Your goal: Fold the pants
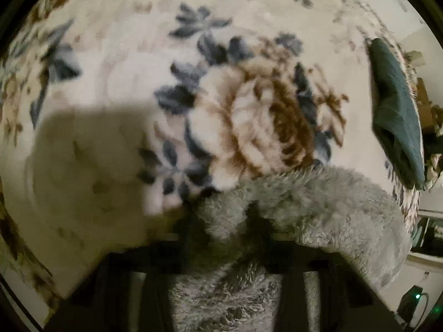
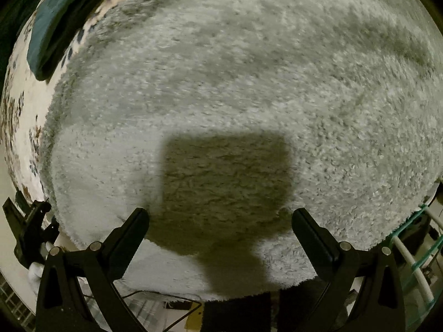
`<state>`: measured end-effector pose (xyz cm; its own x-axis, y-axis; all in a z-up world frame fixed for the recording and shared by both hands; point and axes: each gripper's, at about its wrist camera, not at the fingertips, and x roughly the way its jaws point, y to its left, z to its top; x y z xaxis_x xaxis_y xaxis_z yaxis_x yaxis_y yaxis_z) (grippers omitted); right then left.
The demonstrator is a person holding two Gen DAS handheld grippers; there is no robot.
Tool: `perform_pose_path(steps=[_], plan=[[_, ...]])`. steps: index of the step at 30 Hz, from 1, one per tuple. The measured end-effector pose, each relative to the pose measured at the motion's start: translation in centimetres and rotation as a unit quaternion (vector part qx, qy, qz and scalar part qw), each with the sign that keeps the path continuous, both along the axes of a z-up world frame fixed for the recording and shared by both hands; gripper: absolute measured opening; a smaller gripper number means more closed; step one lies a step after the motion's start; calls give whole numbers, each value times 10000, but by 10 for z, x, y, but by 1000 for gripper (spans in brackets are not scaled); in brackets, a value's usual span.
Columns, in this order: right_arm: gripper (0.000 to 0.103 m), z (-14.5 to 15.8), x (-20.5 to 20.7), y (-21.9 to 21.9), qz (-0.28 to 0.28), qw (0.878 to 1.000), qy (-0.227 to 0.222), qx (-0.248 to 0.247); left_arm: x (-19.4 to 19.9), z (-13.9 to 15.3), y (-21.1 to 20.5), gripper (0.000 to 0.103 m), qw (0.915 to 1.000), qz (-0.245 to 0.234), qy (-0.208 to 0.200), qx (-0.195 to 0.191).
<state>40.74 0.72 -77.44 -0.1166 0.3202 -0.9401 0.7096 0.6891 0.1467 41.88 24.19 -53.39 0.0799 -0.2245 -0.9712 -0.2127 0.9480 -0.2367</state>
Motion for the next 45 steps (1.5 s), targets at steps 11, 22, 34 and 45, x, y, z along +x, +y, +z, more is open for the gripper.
perform_pose_path(steps=[11,22,34,45], plan=[[103,-12,-23,27,-334,9992,-184,78,27,27,28,12,9959,336,-755,377],[22,-49,-35,50,-1775,9804,-745,419,-32,59,24,34,9968,104,-569,552],[68,-4,-70,69,-1049,9899,-926,244,-121,76,38,71,9940,574,-400,837],[75,-42,-150,54,-1688,9846,451,114,-203,-1,65,71,9825,1263,897,1030]])
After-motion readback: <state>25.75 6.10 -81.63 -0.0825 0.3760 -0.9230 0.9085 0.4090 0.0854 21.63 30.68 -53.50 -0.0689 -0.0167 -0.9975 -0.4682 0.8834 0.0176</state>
